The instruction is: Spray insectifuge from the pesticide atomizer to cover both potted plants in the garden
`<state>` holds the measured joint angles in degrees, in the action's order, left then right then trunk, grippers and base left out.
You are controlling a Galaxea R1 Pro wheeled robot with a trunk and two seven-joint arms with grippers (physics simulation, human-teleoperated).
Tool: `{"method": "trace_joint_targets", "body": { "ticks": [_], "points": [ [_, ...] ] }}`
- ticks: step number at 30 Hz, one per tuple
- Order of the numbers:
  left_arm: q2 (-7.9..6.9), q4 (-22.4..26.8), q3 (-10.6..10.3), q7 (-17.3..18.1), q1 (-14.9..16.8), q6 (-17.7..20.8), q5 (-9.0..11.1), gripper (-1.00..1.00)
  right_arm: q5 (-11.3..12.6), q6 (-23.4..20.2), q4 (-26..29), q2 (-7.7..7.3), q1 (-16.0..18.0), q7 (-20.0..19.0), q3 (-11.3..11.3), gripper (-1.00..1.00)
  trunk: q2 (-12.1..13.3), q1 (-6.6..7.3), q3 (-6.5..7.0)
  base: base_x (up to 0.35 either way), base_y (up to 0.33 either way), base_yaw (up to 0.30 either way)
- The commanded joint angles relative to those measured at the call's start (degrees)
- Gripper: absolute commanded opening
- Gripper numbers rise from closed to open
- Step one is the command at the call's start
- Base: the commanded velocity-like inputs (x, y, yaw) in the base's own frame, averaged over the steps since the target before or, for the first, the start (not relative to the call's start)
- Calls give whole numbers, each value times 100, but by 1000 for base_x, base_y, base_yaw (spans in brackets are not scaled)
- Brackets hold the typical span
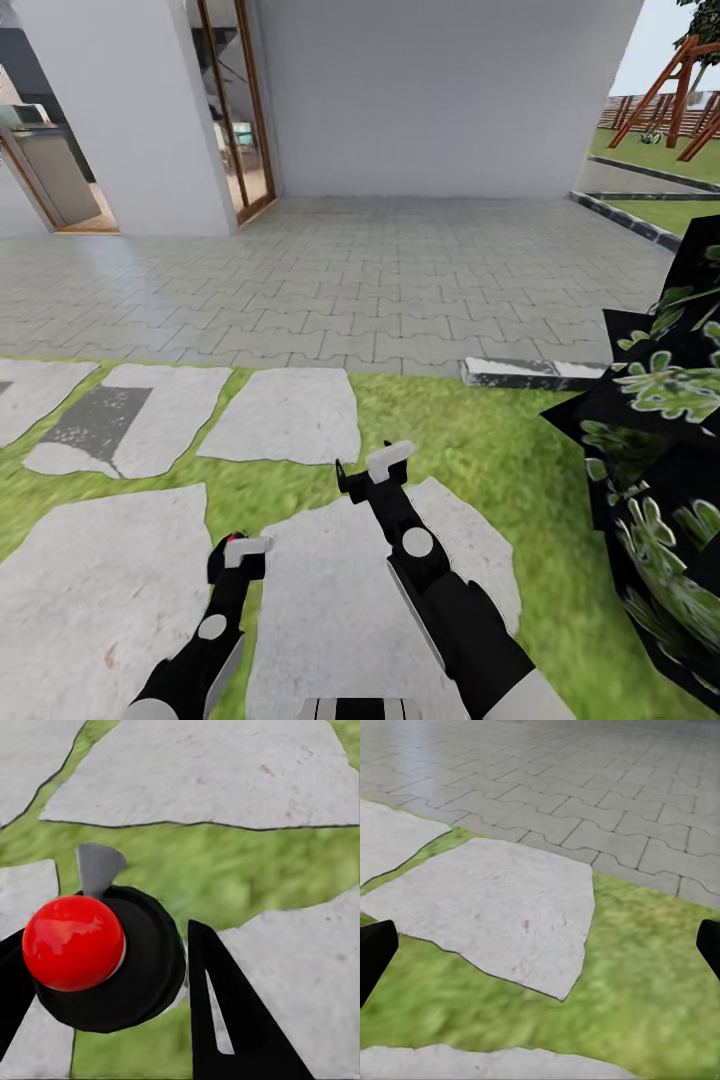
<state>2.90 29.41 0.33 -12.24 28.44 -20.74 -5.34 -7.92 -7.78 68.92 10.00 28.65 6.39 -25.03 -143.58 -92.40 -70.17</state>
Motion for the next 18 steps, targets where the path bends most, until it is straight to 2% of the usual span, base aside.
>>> {"method": "trace_joint_targets", "body": {
  "ticks": [1,11,18],
  "points": [
    [-13,2,1,-40,-16,-10,-62,-100,-60,-48,5,0,5,29,-9,100,-2,3,-4,-188,271,0],
    [-153,-44,5,-46,-72,-9,-72,-100,-60,-48,-10,0,1,29,-12,100,-2,3,-4,-188,271,0],
    [-293,-56,24,-86,-422,-12,-60,-100,-60,-45,-15,0,0,29,-12,100,-2,3,-4,-188,271,0]
  ]
}}
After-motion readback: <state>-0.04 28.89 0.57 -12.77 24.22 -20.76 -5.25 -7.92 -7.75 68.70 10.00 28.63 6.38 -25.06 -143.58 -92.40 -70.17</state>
